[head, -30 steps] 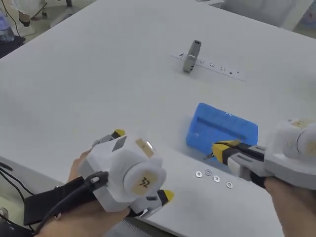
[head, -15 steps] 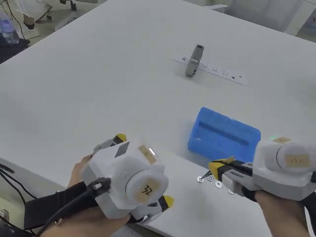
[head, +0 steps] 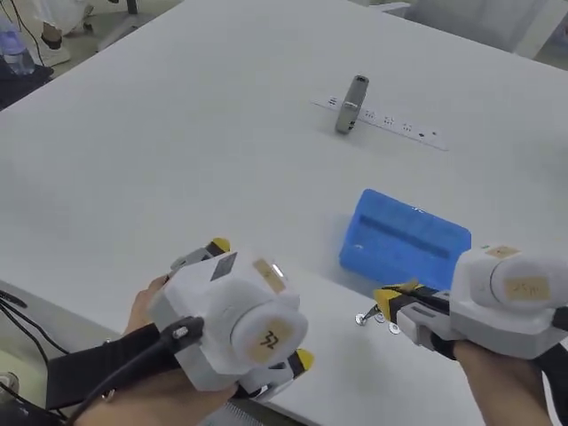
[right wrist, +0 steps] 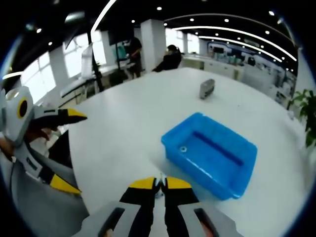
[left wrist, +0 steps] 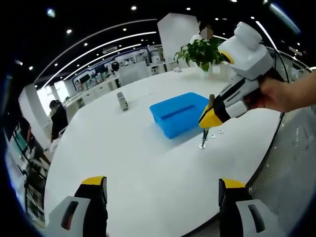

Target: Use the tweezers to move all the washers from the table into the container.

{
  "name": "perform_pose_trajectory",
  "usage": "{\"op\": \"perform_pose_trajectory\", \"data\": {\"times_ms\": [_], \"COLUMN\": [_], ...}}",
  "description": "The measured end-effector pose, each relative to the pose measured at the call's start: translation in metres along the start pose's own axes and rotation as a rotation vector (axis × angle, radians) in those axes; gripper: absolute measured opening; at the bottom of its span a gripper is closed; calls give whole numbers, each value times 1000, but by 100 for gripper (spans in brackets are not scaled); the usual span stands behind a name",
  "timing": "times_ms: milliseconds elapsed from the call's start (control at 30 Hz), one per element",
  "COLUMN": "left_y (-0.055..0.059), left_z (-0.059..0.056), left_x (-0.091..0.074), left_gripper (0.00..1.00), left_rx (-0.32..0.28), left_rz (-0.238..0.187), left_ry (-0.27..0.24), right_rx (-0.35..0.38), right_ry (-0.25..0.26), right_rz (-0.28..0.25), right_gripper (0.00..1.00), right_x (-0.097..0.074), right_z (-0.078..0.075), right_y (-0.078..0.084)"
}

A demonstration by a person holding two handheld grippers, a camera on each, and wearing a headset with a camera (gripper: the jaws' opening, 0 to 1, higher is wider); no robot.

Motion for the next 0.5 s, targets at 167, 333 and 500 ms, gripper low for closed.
{"op": "perform_pose_trajectory", "data": {"times_ms": [167, 333, 500], "left_y": [0, 0, 1], "left_z": [0, 0, 0], "left_x": [0, 0, 0], "left_gripper": [96, 96, 95], "left_rx": [0, 1, 5], "left_rz": [1, 4, 8], "left_ry": [-2, -1, -2], "right_rx": [-15, -29, -20], "right_ry": [12, 17, 18], "right_rz": [0, 4, -3], "right_gripper": [3, 3, 3], "right_x": [-1, -1, 0], "right_z": [2, 4, 4], "right_y": [0, -1, -1]}}
Point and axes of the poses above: the centre of the closed fingertips' face, and the gripper's own axes: x roughly forward along the fingers, z roughly to its left, y roughly out of its underside, the point moved 9 cm from there along -x, roughly backward along the fingers, and after that the axes turned 8 degrees about x, right-handed, at the moved point
